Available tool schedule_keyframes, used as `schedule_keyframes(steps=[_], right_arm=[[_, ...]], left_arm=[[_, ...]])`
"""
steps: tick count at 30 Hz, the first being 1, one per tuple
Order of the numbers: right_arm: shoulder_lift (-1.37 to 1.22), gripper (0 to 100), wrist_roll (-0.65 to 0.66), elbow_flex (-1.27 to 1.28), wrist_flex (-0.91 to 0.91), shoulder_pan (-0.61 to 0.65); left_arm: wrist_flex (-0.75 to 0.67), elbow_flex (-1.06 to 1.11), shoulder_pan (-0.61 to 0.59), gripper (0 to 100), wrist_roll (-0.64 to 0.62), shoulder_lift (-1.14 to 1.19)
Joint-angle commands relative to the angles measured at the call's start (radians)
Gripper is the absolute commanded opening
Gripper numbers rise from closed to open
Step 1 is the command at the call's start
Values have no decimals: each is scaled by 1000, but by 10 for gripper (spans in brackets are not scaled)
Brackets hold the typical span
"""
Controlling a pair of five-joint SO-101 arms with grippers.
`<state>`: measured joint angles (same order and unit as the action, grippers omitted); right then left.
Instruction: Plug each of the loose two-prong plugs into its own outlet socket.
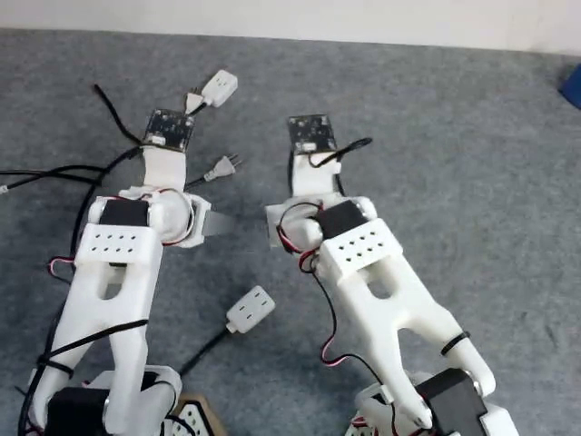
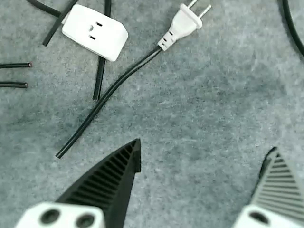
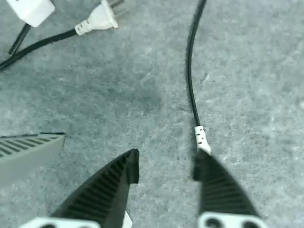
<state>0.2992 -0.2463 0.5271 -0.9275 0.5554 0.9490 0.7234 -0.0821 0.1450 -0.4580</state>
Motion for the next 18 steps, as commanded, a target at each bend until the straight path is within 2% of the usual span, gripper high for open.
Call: schedule_keyframes(steps=[1, 4, 9, 18], right_arm=[[2, 36, 61, -50, 7, -28], [-54, 33, 207, -31, 25, -27], [-217, 33, 557, -53, 31, -27], [-432, 34, 620, -209, 33, -73]], left_arm=[[9, -38, 12, 386, 21, -4], [8, -38, 4, 386, 23, -4], [8, -8, -50, 386, 25, -4], [6, 2, -48, 386, 37, -4]])
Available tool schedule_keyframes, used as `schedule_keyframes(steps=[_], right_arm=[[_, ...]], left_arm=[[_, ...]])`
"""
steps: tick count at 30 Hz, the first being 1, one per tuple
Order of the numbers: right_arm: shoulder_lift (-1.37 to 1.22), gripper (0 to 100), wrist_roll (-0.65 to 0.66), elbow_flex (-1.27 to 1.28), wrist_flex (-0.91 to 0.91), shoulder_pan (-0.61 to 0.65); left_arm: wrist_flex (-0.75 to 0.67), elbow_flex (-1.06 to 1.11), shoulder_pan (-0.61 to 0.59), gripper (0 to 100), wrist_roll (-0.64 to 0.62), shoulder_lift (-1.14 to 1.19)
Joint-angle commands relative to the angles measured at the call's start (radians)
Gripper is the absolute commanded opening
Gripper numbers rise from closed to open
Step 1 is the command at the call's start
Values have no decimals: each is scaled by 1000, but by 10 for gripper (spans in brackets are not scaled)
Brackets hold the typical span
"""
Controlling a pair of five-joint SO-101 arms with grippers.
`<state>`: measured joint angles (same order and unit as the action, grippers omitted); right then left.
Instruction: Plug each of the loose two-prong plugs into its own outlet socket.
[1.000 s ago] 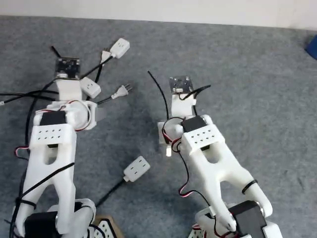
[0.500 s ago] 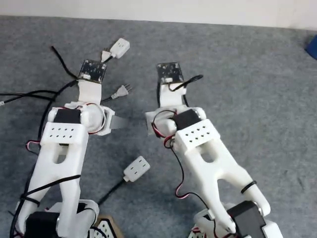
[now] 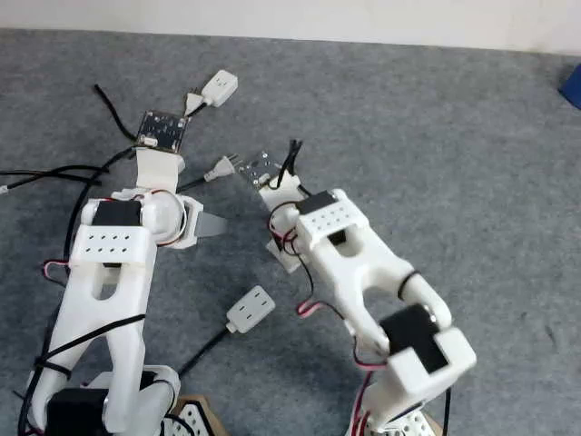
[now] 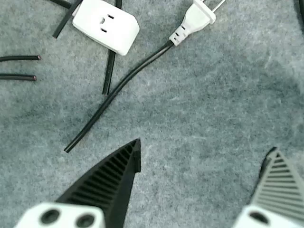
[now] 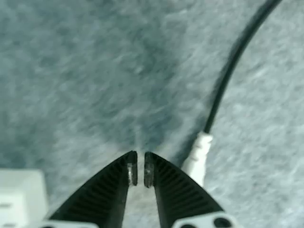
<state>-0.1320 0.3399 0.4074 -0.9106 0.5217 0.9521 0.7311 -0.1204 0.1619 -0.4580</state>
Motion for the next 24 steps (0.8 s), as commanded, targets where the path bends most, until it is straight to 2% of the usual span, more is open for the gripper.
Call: schedule_keyframes(steps=[1, 10, 15, 24], right_arm=[[1, 34, 37, -101, 13, -51], [93, 35, 43, -265, -242, -71], [1, 35, 109, -260, -242, -73], [-156, 35, 146, -317, -193, -91]], left_arm=[[3, -4, -10, 386, 32, -4], [-11, -2, -10, 386, 38, -2], [-8, -2, -10, 386, 38, -2], [-6, -1, -10, 386, 38, -2]])
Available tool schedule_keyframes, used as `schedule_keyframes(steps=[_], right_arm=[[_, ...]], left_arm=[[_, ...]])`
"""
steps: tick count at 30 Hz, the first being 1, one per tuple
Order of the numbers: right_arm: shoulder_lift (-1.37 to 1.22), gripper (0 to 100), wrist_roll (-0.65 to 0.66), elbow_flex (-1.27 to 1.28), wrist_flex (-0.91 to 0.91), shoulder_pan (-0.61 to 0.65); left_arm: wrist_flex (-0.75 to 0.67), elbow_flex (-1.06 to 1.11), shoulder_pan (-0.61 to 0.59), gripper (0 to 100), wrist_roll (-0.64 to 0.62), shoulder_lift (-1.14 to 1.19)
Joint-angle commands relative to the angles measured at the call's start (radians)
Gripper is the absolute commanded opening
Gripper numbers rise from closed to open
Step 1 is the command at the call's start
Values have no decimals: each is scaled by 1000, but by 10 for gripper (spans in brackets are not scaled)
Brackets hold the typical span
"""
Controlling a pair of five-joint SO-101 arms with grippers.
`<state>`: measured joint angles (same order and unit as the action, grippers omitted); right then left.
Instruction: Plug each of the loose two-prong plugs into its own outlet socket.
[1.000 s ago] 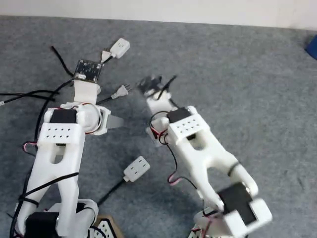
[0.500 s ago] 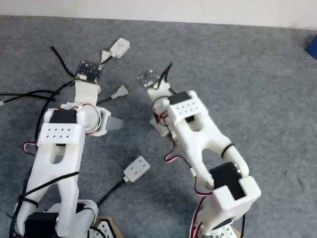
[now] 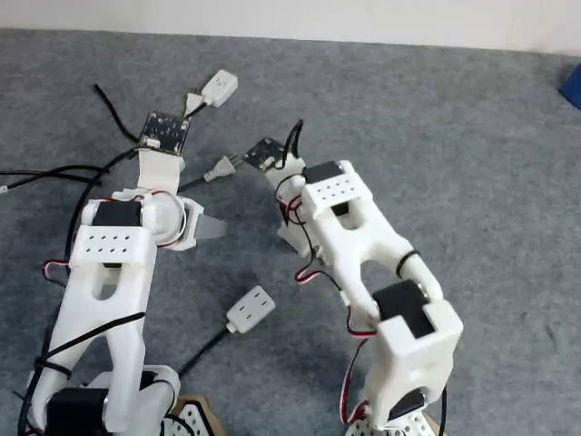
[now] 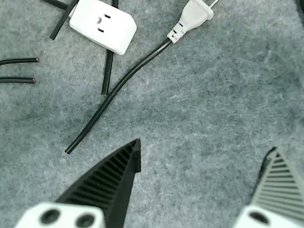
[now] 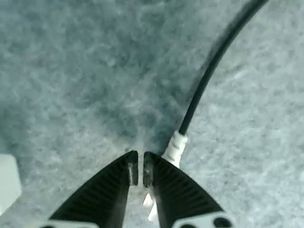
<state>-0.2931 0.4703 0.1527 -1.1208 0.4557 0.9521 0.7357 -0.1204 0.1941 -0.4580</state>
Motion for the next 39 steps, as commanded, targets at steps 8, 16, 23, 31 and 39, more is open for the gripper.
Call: schedule_keyframes(steps=[8, 16, 23, 31, 39], right_arm=[[7, 36, 17, -119, -53, -53], [5, 156, 104, -225, -196, -76], [-12, 157, 103, -211, -188, -71], [-117, 157, 63, -211, -119, -38], [-134, 157, 57, -209, -101, 8]], left_arm=[[-8, -5, -8, 386, 8, -2], [-8, -5, -8, 386, 8, -2], [-11, 7, -8, 386, 9, -2], [-11, 7, -8, 386, 9, -2], [-11, 8, -8, 386, 9, -2]])
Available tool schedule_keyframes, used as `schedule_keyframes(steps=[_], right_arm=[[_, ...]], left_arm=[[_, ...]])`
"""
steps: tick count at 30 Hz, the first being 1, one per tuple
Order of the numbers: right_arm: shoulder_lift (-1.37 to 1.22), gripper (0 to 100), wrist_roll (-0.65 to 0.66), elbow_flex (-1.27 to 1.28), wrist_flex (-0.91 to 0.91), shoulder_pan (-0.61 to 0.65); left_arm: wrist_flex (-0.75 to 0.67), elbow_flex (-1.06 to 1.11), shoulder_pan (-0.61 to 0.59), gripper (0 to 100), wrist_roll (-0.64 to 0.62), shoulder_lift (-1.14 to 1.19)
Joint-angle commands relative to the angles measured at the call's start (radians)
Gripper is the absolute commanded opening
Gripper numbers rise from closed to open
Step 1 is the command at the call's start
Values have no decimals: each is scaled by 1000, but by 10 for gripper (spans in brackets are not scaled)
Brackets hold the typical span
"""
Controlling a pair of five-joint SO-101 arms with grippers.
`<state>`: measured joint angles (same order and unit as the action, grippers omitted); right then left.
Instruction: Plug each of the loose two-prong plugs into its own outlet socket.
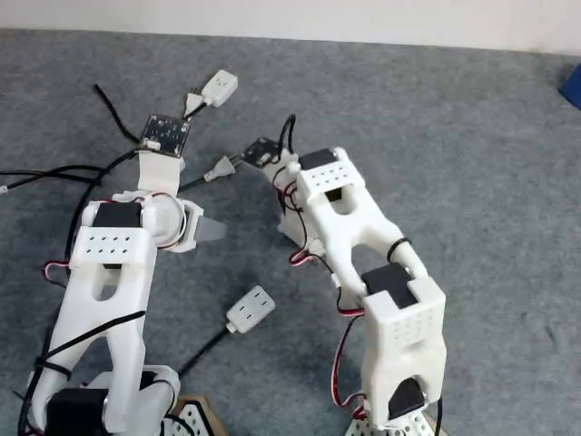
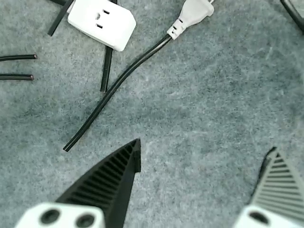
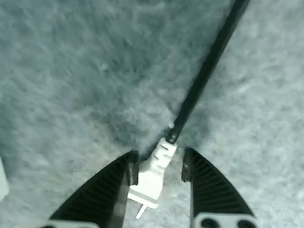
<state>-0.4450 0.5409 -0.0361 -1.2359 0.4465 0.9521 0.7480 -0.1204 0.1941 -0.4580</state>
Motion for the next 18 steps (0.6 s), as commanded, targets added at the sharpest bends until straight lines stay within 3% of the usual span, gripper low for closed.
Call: schedule_keyframes(steps=[1, 7, 12, 18], right_arm=[[18, 157, -14, -18, 21, 18], [13, 156, -15, -13, 51, 8], [-47, 151, -124, -25, 59, -18], [-105, 4, -262, -25, 88, -24]], left_arm=[[-11, -4, -8, 386, 9, -2], [-11, -4, -8, 386, 9, -2], [-11, -4, -8, 386, 9, -2], [-9, -4, -8, 386, 9, -2]])
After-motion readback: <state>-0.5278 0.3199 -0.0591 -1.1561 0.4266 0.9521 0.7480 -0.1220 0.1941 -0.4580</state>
